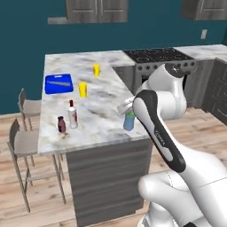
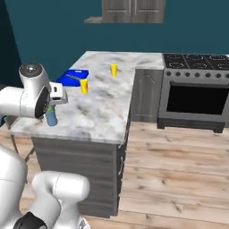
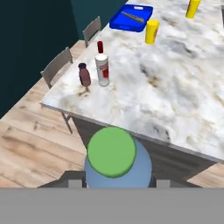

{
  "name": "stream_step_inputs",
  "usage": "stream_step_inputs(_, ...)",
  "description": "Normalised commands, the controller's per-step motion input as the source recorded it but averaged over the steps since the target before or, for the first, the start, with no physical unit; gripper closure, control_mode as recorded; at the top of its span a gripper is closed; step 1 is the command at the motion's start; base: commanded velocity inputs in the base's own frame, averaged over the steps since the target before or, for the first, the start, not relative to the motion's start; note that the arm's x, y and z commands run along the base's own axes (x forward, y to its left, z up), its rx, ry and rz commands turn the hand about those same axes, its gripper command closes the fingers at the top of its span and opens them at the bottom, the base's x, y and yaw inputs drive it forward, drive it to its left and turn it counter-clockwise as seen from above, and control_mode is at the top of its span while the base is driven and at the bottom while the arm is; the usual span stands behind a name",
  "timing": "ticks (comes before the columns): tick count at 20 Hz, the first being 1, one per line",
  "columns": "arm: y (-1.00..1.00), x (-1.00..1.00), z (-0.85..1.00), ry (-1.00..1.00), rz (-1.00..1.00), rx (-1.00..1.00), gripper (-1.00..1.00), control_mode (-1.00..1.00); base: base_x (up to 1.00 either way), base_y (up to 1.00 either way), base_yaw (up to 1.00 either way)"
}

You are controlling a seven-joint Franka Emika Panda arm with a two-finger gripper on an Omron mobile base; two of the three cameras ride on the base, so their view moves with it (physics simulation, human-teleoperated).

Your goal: Place the drinks on the dining counter in a tight cluster.

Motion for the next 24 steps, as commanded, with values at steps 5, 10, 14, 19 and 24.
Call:
stream_step_inputs(5, 0.00, 0.00, 0.00, 0.00, 0.00, 0.00, 1.00, 1.00, 0.52, 0.09, -0.36)
stream_step_inputs(10, 0.00, 0.00, 0.00, 0.00, 0.00, 0.00, 1.00, 1.00, 0.45, 0.67, -0.26)
stream_step_inputs(14, 0.00, 0.00, 0.00, 0.00, 0.00, 0.00, 1.00, 1.00, 0.35, 0.47, -0.13)
stream_step_inputs(19, 0.00, 0.00, 0.00, 0.00, 0.00, 0.00, 1.00, 1.00, 0.50, 0.26, -0.02)
stream_step_inputs(24, 0.00, 0.00, 0.00, 0.00, 0.00, 0.00, 1.00, 1.00, 0.56, 0.25, 0.00)
